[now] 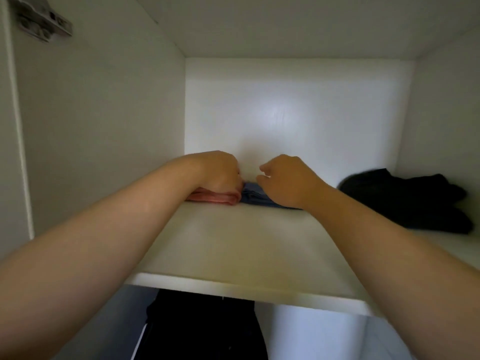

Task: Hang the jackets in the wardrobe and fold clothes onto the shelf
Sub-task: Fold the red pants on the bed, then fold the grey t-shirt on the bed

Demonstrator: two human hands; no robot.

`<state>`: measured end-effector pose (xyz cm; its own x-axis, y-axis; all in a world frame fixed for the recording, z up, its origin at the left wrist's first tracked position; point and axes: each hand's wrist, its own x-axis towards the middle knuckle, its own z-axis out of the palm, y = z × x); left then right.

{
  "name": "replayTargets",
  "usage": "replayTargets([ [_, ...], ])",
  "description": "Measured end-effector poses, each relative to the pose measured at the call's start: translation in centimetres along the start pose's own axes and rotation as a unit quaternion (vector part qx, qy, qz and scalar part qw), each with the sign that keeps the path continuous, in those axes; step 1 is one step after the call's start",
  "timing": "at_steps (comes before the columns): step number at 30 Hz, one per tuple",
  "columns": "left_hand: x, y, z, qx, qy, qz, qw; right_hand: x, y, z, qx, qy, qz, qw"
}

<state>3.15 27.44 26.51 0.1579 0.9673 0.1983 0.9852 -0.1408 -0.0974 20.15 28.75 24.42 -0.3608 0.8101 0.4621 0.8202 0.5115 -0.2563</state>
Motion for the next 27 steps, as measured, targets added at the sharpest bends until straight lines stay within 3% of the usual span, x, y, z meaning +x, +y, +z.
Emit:
replayTargets([
  [4, -4.6, 4.9, 1.2, -0.018, 0.053, 0.071, 0.996, -7.6, 2.5, -3.4, 0.033, 0.066, 0.049, 0.996],
  [9, -8.3, 12.7, 2.7, -0.092, 0.165, 0.145, 0.971, -17.1, 5.1, -6.4, -0.04, 0.159, 0.107, 0.981],
  [12, -9.9, 16.4, 3.1, -0.179, 0.244, 0.176, 0.937, -21.3, 5.6, -7.4, -0.067, 0.194, 0.143, 0.968],
  [15, -13.0, 21.2, 3.6, -0.299, 0.274, 0.27, 0.873, -27.0, 6.0, -8.8, -0.092, 0.228, 0.229, 0.942],
  [18, -15.1, 26.0, 4.7, -0.35, 0.239, 0.395, 0.815, -34.1, 5.4, -9.1, -0.134, 0.266, 0.349, 0.889],
  [21, -16.4, 30.8, 6.6, -0.403, 0.153, 0.503, 0.749, -40.2, 3.3, -8.4, -0.157, 0.294, 0.478, 0.813],
  [24, -18.9, 35.7, 9.6, -0.435, 0.043, 0.601, 0.669, -46.1, 0.4, -6.4, -0.172, 0.333, 0.597, 0.709],
  [27, -23.5, 38.9, 13.0, -0.386, -0.062, 0.703, 0.594, -51.2, -4.0, -3.2, -0.185, 0.341, 0.7, 0.599],
])
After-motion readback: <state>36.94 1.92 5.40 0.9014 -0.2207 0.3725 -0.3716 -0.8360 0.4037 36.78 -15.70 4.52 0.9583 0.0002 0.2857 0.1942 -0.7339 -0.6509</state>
